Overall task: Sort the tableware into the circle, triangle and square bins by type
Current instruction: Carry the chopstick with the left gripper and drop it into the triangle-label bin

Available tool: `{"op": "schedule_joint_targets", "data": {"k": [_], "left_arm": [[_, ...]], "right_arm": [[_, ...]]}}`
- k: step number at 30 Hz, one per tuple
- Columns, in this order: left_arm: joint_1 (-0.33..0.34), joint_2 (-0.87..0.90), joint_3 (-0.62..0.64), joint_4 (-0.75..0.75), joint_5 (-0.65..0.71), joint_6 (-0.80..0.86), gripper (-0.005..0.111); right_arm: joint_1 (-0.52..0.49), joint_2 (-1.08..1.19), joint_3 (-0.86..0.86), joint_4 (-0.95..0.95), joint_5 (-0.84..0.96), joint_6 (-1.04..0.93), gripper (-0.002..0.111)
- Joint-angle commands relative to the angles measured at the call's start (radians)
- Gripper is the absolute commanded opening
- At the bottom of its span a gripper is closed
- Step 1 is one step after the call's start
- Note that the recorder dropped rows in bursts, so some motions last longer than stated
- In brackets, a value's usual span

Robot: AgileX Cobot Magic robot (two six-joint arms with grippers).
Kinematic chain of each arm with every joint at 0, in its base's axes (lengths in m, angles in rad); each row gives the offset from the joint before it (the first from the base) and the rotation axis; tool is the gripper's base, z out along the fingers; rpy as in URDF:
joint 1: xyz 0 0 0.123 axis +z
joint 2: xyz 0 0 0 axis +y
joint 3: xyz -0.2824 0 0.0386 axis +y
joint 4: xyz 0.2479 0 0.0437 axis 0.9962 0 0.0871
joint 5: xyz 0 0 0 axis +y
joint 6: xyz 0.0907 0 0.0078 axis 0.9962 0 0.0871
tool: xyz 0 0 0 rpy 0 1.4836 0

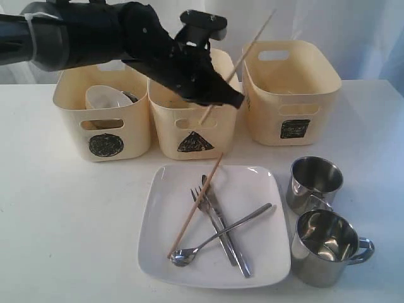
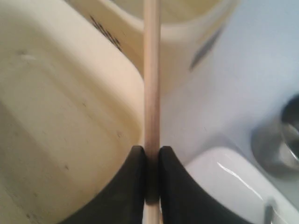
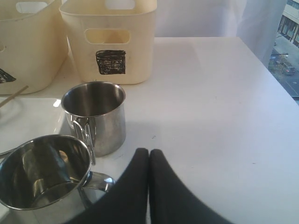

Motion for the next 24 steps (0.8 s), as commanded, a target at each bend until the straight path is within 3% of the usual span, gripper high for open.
{"op": "schedule_joint_targets", "data": {"k": [1,6,11,14,19,24], "left_arm": [[0.072,0.000,-0.006,0.006,-0.230,-0.066,0.000],[0.158,0.054,-0.006,0.006,-0.327,-0.143,0.000],[0.160,0.089,-0.006,0.011,-0.302,-0.143,0.001],[0.160,0.093,-0.006,0.014,-0.298,-0.143,0.013],[0.160,0.094,-0.006,0.014,-0.291,-0.148,0.045],[0.160,0.087,-0.006,0.014,-0.201,-0.143,0.047]], "right_arm": [[0.001,-0.006,0.005,0.000,-0.014,-0.004,0.000],[0.001,-0.006,0.005,0.000,-0.014,-0.004,0.000],[0.001,-0.006,0.005,0.000,-0.014,-0.004,0.000],[0.001,-0.006,0.005,0.000,-0.014,-0.004,0.000],[0.001,-0.006,0.005,0.000,-0.014,-0.004,0.000],[0.001,-0.006,0.005,0.000,-0.014,-0.004,0.000]]}}
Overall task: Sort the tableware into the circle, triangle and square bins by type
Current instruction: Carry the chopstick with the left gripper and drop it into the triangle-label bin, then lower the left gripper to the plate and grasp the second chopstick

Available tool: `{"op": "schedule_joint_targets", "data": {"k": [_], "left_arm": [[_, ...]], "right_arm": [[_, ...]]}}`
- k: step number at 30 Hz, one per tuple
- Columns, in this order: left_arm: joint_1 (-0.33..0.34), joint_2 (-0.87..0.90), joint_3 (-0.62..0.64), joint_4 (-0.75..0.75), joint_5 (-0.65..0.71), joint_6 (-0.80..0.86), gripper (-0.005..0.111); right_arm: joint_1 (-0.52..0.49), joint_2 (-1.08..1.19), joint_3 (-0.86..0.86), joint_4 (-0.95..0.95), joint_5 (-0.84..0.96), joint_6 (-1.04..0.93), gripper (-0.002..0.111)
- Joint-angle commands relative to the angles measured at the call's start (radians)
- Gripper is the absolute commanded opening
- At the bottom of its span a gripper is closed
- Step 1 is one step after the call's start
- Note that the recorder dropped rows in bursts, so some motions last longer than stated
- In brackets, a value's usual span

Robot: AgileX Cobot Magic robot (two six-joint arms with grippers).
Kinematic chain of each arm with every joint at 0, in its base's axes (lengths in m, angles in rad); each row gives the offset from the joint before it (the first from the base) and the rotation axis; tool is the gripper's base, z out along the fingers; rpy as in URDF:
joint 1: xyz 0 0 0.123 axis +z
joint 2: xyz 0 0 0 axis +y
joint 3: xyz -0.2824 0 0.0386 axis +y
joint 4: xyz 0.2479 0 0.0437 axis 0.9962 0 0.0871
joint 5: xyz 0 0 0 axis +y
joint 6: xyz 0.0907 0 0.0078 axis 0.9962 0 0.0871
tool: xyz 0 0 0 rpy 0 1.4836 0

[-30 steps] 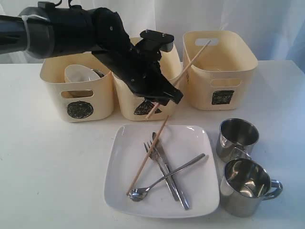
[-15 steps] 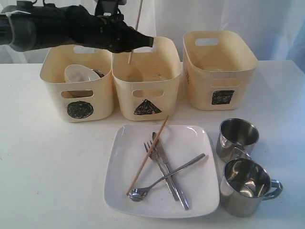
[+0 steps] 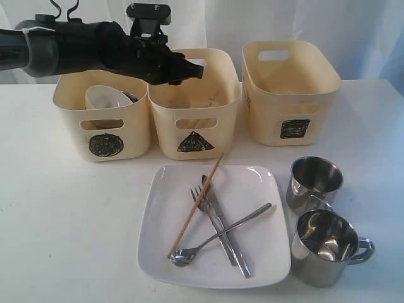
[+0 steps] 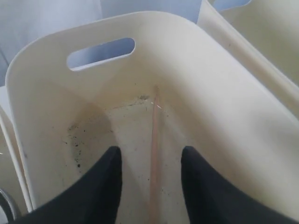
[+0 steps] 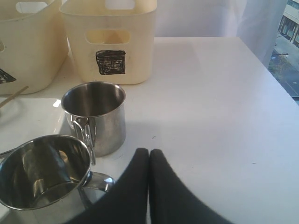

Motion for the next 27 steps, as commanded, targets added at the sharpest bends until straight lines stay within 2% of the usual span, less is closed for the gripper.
{"op": "schedule_joint_targets", "data": {"k": [1,5,8,14,17,22,27], "left_arm": [[0.001,-0.018,-0.003,-0.006,0.099,-0.005,0.047],[0.001,-0.123,-0.003,-0.008,0.397,0.043,0.047],[0.001,-0.176,-0.003,-0.027,0.526,0.096,0.047],[0.001,-0.245,-0.003,-0.213,0.911,0.238,0.047],[-0.003,-0.236,0.000,-0.231,0.993,0.259,0.047],[-0.003,-0.202,0.001,-0.245,1.019,0.261,0.047],[-0.038,-0.142,0.001,-0.250,1.083,0.261,0.047]], "right_arm": [[0.001,-0.006,0.005,0.000,-0.014,-0.004,0.000],[0.001,-0.006,0.005,0.000,-0.014,-0.004,0.000],[0.001,-0.006,0.005,0.000,-0.014,-0.004,0.000],[0.001,-0.006,0.005,0.000,-0.014,-0.004,0.000],[0.001,-0.006,0.005,0.000,-0.014,-0.004,0.000],[0.001,-0.006,0.005,0.000,-0.014,-0.004,0.000],[0.001,-0.006,0.005,0.000,-0.014,-0.004,0.000]]}}
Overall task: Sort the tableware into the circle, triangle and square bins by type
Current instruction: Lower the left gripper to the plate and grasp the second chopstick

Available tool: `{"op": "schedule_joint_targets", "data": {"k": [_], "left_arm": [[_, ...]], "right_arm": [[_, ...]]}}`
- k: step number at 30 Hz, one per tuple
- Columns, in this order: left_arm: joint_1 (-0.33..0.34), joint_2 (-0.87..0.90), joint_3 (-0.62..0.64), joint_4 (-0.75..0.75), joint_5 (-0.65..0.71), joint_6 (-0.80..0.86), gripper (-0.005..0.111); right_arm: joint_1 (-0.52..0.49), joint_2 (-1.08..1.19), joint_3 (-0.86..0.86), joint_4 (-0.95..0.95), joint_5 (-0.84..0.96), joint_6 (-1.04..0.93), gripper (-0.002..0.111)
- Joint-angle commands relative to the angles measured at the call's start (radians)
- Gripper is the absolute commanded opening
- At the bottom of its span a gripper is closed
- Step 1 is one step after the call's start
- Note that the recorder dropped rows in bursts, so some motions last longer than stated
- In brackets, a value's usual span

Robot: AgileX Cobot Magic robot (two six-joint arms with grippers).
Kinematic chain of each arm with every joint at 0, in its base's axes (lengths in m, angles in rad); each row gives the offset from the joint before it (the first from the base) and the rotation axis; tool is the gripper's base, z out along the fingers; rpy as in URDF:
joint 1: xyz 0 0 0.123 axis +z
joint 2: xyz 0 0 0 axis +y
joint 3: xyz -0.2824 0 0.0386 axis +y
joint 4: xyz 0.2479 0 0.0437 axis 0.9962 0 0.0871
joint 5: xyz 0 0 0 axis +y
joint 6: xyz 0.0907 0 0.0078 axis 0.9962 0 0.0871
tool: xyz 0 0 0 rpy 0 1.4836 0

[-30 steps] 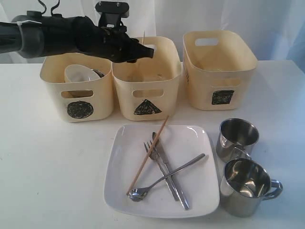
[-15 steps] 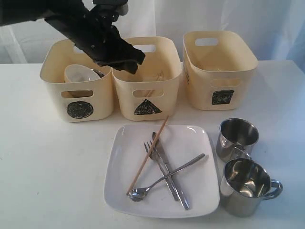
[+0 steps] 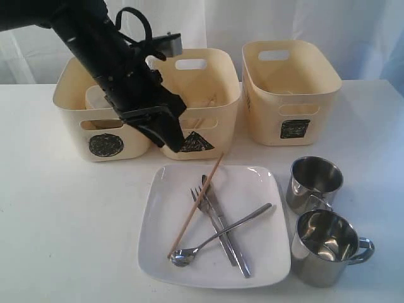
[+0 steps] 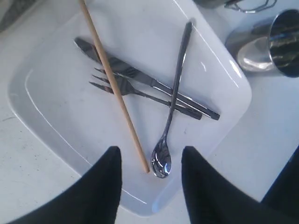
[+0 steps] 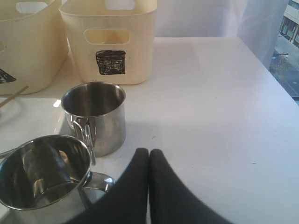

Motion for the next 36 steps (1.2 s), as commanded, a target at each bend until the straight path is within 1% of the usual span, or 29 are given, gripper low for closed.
{"op": "schedule_joint_targets", "data": {"k": [1,8,15,25,34,36], "left_arm": [[-0.043,0.055,0.003,-0.021,0.072,0.008,0.047],[-0.104,0.157,0.003,-0.002,0.035,0.004,0.047],[-0.108,0.227,0.003,0.117,-0.019,-0.098,0.047],[-0.108,0.257,0.003,0.119,-0.062,-0.102,0.047],[-0.143,0.259,0.003,0.119,-0.116,-0.102,0.047],[-0.155,0.259,0.003,0.149,-0.140,-0.104,0.047]], "right_arm": [[0.001,-0.006,0.005,0.000,-0.014,-0.004,0.000],[0.001,-0.006,0.005,0.000,-0.014,-0.004,0.000],[0.001,-0.006,0.005,0.000,-0.014,-0.004,0.000],[0.001,-0.006,0.005,0.000,-0.014,-0.004,0.000],[0.001,-0.006,0.005,0.000,-0.014,-0.004,0.000],[0.001,-0.006,0.005,0.000,-0.014,-0.004,0.000]]}}
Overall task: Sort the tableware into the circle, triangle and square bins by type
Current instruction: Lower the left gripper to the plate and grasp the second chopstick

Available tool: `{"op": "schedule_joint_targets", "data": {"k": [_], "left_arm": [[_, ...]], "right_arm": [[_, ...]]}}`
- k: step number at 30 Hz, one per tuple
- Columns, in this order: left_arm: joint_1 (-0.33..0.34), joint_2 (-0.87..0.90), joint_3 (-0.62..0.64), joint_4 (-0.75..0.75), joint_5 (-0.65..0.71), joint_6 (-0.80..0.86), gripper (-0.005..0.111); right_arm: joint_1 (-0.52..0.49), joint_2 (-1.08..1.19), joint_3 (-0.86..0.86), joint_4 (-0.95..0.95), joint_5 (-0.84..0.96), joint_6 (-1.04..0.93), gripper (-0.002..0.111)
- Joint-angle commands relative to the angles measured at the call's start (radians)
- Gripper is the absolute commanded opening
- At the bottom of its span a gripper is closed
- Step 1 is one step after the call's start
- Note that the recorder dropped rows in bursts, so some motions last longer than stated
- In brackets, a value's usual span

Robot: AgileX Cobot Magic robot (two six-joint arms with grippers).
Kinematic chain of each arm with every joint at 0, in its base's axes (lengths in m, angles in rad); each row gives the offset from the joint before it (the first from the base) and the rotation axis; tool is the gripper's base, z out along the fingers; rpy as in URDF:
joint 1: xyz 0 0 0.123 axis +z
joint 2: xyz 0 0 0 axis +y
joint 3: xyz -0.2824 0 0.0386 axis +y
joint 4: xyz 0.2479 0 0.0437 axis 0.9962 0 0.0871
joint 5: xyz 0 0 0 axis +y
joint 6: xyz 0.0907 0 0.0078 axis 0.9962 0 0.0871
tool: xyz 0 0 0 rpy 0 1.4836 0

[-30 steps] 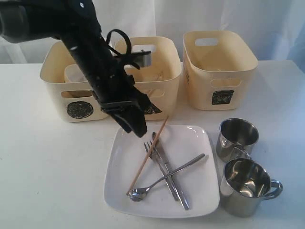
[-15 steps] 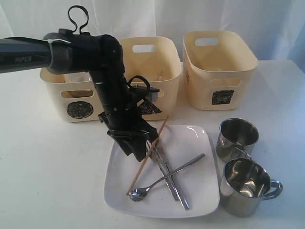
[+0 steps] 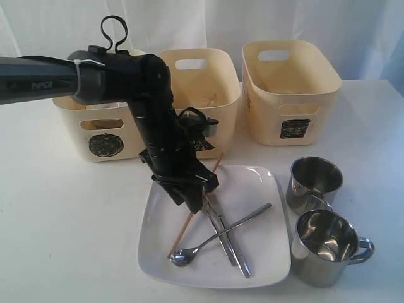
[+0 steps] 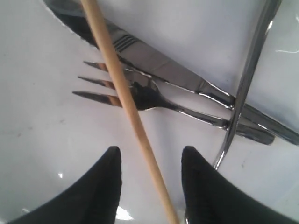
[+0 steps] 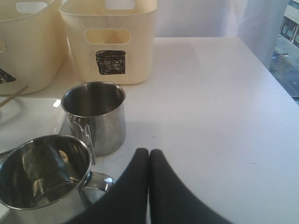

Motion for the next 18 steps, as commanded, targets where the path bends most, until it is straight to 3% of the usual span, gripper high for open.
{"op": "schedule_joint_targets", "data": {"k": [1,8,18], "left_arm": [[-0.030,-0.005,0.003,0.042,-0.031,-0.017,0.047],[-0.062,-0.005,0.003,0.188,-0.047,-0.113,0.047],[-0.064,-0.005,0.003,0.188,-0.059,-0.134,0.047]], "right_arm": [[0.001,-0.006,0.005,0.000,-0.014,-0.004,0.000],[0.001,-0.006,0.005,0.000,-0.014,-0.004,0.000],[0.001,-0.006,0.005,0.000,-0.014,-0.004,0.000]]}}
